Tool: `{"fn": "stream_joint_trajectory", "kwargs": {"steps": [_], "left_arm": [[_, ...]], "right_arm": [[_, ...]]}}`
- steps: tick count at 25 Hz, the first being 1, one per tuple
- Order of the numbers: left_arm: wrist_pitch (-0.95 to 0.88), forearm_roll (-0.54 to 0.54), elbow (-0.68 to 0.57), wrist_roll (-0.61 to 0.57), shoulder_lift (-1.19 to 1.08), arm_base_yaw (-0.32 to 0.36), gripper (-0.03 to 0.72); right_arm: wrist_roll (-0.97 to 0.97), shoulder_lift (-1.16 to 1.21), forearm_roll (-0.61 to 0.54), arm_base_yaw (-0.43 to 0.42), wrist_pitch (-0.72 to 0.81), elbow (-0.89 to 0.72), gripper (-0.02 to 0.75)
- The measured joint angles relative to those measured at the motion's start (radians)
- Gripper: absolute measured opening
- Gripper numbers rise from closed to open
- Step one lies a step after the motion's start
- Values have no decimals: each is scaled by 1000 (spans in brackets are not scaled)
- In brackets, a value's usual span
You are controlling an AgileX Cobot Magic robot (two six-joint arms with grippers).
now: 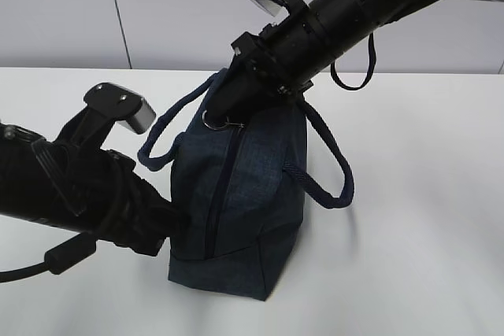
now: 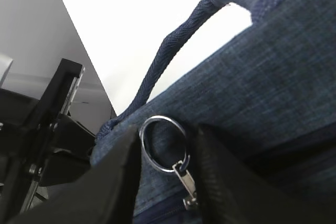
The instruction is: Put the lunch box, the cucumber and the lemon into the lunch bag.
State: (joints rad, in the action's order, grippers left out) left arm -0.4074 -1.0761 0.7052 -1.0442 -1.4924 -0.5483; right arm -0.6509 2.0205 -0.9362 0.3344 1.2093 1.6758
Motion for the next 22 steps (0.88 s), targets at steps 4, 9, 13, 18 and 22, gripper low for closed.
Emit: {"fn": "stream_joint_trajectory", "kwargs": {"steps": [4,9,13,18,22], "left_arm": [[0,0,0,0,0,0,-6],[2,0,0,0,0,0,-6],[3,0,0,0,0,0,-6],[4,0,0,0,0,0,-6],[4,0,0,0,0,0,-6]], "right_arm": [[-20,0,-14,0,0,6,279],[-43,0,-35,0,0,6,273],[-47,0,-35,0,0,6,248],[-50,0,-35,0,0,6,244],[-46,0,-24,0,0,6,244]]}}
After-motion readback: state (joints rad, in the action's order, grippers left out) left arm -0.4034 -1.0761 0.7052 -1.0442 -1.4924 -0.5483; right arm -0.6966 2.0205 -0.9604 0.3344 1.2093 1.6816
